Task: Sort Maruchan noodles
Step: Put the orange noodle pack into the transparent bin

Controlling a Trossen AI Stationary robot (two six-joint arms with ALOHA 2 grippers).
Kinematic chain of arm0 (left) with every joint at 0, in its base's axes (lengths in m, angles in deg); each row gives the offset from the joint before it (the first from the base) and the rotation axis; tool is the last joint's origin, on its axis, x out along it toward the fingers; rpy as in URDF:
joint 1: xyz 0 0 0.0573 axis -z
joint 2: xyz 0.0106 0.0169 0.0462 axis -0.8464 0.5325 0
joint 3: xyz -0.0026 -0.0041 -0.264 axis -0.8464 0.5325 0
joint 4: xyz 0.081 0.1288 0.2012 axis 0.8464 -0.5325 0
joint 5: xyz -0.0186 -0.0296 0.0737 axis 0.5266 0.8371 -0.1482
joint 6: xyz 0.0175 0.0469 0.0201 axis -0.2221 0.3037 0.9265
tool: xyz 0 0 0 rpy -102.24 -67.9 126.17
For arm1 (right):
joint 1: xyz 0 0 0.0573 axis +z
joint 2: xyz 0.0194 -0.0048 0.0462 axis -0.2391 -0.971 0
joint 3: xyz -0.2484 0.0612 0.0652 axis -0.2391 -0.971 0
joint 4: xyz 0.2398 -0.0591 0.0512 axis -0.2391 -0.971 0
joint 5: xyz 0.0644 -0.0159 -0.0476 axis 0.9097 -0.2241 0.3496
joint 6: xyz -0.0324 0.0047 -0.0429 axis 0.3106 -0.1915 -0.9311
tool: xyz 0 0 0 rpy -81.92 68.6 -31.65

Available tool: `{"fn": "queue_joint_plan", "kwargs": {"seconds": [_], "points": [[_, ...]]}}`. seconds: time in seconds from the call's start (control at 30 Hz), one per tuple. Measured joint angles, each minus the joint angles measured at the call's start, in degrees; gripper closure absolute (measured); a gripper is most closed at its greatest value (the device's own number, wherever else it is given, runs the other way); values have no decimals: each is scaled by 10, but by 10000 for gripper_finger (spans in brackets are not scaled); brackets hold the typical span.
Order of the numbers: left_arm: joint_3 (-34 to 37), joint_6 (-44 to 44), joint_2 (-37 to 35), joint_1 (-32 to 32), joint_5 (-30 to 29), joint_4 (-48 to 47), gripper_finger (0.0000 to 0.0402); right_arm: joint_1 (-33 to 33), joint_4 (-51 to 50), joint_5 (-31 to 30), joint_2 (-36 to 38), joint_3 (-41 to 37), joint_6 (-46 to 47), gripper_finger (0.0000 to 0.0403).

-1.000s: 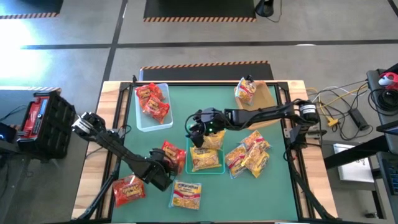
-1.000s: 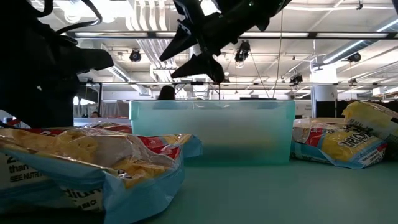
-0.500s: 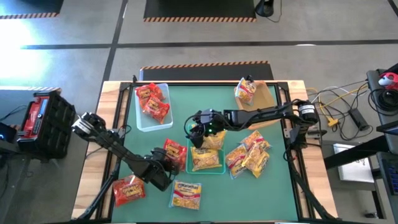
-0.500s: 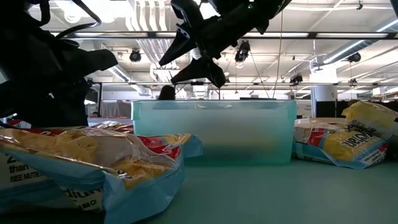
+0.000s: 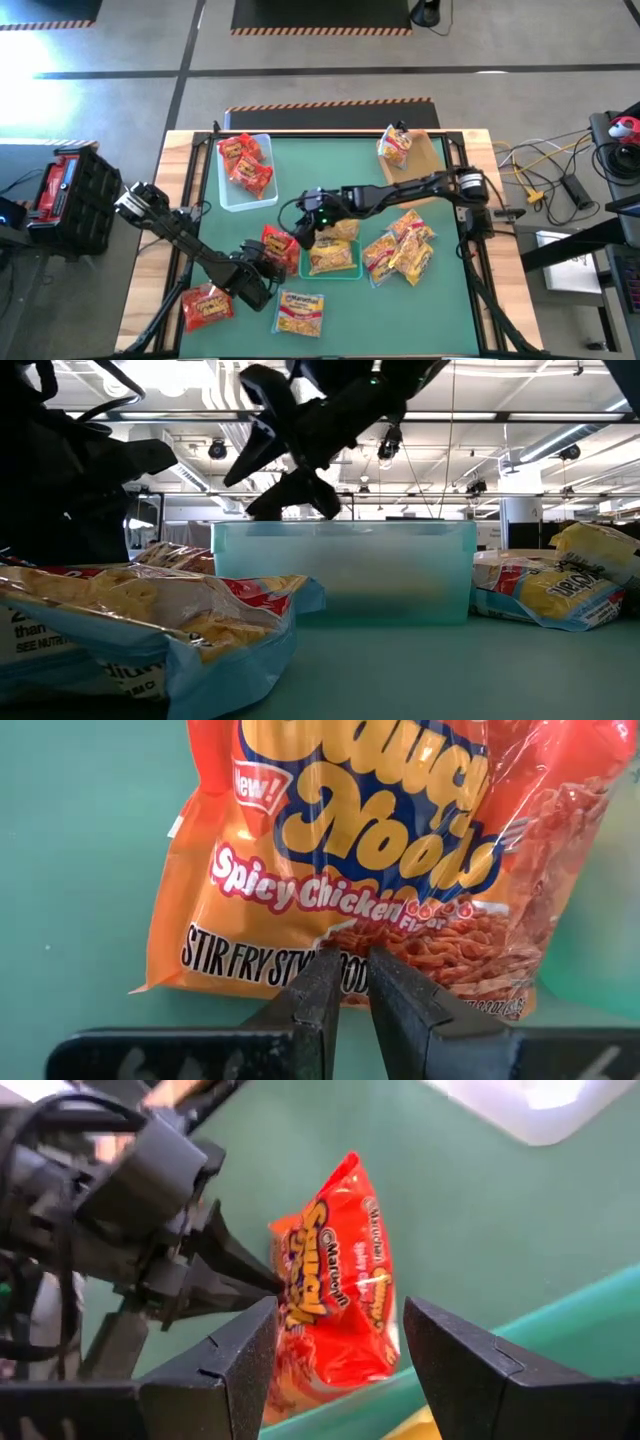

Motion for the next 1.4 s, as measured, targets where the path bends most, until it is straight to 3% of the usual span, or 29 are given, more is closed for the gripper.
{"fn": "queue_joint_plan", "kwargs": {"seconds": [0.47,0.73,0.97,1.13,1.4], "points": [[2,9,2,3,-1,-1,362,-1,-293,5,-169,294,-131,197],[2,10,4,7,-4,-2,362,-4,-367,29,-250,428,-175,197],[4,1,7,18,-10,-4,362,-9,-381,55,-293,479,-179,197],[4,-3,16,22,-11,-3,362,-15,-377,92,-299,479,-179,197],[4,-16,17,22,-11,-1,362,-26,-386,92,-279,479,-187,197]]}}
